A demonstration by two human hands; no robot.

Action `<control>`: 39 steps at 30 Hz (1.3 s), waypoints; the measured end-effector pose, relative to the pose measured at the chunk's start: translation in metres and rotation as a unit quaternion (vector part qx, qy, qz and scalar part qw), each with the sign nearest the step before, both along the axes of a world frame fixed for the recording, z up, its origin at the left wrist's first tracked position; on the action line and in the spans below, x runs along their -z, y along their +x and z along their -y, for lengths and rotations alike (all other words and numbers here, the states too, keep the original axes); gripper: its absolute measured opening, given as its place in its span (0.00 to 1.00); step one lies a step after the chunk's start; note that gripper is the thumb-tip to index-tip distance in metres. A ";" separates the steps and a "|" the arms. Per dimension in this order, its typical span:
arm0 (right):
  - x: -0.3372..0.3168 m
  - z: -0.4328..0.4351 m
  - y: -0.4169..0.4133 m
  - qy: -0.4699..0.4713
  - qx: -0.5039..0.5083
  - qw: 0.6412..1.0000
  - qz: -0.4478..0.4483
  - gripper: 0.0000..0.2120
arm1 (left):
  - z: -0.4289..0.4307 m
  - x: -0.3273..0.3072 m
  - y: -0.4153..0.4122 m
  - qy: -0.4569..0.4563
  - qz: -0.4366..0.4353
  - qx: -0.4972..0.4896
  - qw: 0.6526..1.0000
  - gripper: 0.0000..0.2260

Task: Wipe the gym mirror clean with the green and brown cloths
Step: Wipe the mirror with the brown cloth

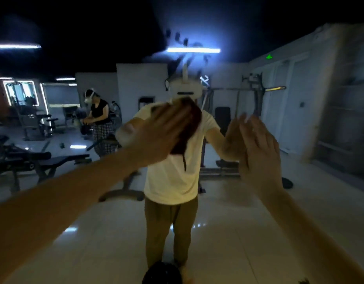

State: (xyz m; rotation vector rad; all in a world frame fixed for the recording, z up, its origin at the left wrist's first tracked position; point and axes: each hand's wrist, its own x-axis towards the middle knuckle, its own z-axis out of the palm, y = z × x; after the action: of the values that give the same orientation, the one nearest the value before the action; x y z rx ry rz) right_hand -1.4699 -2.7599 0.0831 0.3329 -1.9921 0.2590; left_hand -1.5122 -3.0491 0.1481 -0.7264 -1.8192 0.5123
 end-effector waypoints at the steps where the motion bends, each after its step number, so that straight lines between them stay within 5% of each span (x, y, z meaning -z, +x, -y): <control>1: -0.024 0.005 -0.001 -0.018 0.005 1.000 -0.014 0.32 | 0.008 -0.031 -0.002 0.059 -0.024 -0.008 0.998 0.34; 4: -0.075 0.021 -0.012 -0.049 0.027 0.998 -0.028 0.35 | 0.017 -0.079 -0.006 0.236 -0.063 0.002 0.970 0.30; 6: -0.079 0.029 -0.026 -0.047 0.060 0.996 -0.037 0.32 | 0.001 -0.066 -0.010 0.271 -0.043 0.030 0.961 0.32; 8: -0.072 0.032 -0.034 -0.047 0.079 0.995 -0.035 0.31 | -0.023 -0.020 -0.013 0.199 -0.014 0.041 0.979 0.33; 11: -0.060 0.033 -0.029 -0.023 0.096 0.995 -0.007 0.32 | -0.029 0.059 -0.012 -0.026 0.038 0.053 0.998 0.33; 13: -0.057 0.027 -0.024 0.001 0.101 0.995 0.011 0.31 | -0.018 0.072 -0.011 -0.150 0.049 0.055 0.986 0.36; 15: -0.059 0.020 -0.019 0.018 0.093 0.995 0.005 0.29 | -0.007 0.047 -0.013 -0.177 0.044 0.047 0.982 0.40; 20: -0.083 0.011 -0.014 0.035 0.042 0.990 -0.129 0.25 | 0.004 -0.124 -0.010 0.091 -0.073 0.000 0.993 0.32; 25: -0.101 -0.025 -0.023 0.074 -0.032 0.986 -0.149 0.17 | -0.058 -0.177 -0.011 0.364 -0.102 -0.012 0.926 0.32; 28: -0.123 -0.051 -0.026 0.055 -0.043 0.986 -0.150 0.21 | -0.115 -0.112 -0.022 0.303 -0.070 0.027 0.950 0.31; 34: -0.176 -0.063 -0.045 0.049 0.062 0.989 -0.121 0.28 | -0.090 -0.044 -0.004 -0.042 -0.011 -0.051 0.998 0.33; 36: -0.184 -0.065 -0.056 0.054 0.101 0.988 -0.108 0.31 | -0.062 -0.080 -0.004 -0.008 -0.027 -0.085 0.996 0.35; 39: -0.182 -0.067 -0.069 0.062 0.139 0.982 -0.108 0.33 | -0.037 -0.158 0.000 0.183 -0.064 -0.108 0.975 0.34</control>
State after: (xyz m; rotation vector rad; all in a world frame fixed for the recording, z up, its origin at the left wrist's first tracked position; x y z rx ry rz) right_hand -1.5388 -2.6929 0.2648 0.1496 -1.8157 -0.0774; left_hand -1.5124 -3.0119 0.3062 -0.2395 -1.8124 0.3407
